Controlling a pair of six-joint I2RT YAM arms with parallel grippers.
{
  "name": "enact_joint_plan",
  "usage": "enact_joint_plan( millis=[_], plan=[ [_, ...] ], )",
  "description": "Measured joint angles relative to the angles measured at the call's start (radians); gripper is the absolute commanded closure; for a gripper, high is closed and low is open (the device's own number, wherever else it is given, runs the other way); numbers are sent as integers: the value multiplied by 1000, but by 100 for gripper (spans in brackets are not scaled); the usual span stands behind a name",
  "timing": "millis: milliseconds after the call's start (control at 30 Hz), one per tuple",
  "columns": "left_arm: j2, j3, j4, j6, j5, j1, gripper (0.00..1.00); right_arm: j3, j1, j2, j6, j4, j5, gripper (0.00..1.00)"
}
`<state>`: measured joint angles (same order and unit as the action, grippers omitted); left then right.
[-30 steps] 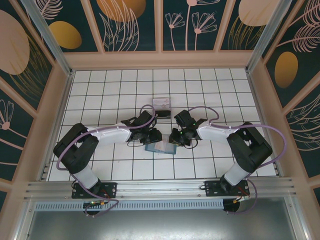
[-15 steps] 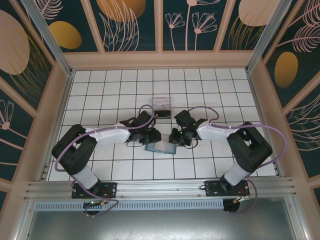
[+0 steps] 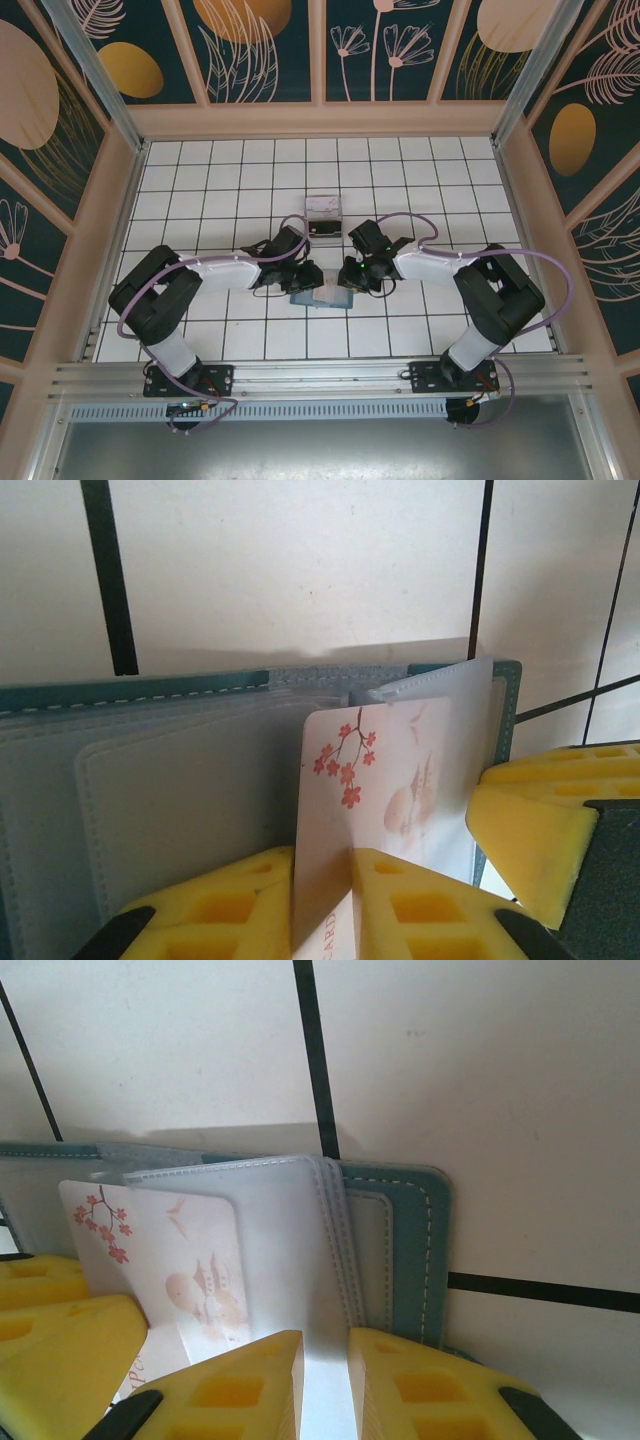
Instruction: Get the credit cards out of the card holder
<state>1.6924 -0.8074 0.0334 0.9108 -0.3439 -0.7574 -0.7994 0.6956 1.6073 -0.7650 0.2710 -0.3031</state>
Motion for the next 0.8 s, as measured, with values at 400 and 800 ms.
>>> enact_joint_plan(
  millis=[400, 800],
  plan=[
    [-47, 11, 24, -1, 15, 0, 82, 0, 0, 0, 0, 1, 6, 79],
    [-130, 42, 76, -13, 55, 5, 85, 0, 0, 0, 0, 2, 8, 79]
  ],
)
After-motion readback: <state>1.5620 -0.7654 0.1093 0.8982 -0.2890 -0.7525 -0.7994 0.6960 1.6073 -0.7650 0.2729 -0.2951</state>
